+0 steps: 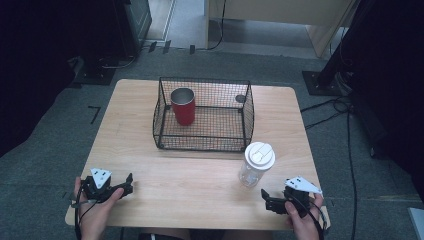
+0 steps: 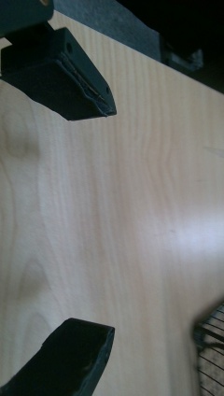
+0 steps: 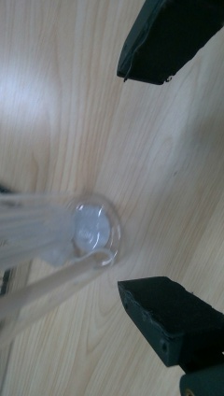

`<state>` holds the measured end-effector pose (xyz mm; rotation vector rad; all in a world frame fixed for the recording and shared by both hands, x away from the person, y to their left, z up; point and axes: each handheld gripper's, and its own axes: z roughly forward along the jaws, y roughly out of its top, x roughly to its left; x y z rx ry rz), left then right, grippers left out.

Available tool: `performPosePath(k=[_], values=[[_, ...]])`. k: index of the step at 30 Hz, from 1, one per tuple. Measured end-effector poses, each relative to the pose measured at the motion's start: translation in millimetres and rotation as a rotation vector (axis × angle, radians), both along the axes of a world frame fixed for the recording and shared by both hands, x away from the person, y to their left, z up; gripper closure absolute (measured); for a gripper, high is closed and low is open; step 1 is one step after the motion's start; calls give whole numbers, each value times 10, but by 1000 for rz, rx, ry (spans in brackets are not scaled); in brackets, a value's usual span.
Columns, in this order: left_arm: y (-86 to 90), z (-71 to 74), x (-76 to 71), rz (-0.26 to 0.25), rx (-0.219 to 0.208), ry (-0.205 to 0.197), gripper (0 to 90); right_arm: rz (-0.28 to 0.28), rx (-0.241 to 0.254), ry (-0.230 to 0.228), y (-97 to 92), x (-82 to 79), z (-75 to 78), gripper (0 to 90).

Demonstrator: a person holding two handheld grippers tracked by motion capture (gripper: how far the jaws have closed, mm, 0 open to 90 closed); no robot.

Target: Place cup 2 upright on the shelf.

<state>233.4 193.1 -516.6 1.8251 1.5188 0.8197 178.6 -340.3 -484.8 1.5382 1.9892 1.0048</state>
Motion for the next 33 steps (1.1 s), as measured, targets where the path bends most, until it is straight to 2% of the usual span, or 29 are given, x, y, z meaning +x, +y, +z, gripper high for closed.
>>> performPosePath(k=[2,9,11,13,17,20,28,33], values=[[7,-8,11,0,15,31,0,13,2,-7,65,17,32,12],[22,-24,32,0,29,82,0,26,16,-34,252,111,126,12],[20,-28,37,1,30,93,0,40,34,-65,298,129,169,12],[19,-31,42,0,34,106,0,47,32,-89,345,148,207,12],[40,-35,56,-1,9,118,0,44,21,-100,410,209,265,12],[87,-39,79,-4,-38,149,0,48,21,-107,444,249,300,12],[90,-39,80,-3,-43,150,1,44,17,-127,518,359,329,18],[90,-39,80,-3,-43,150,1,32,7,-157,563,431,350,70]])
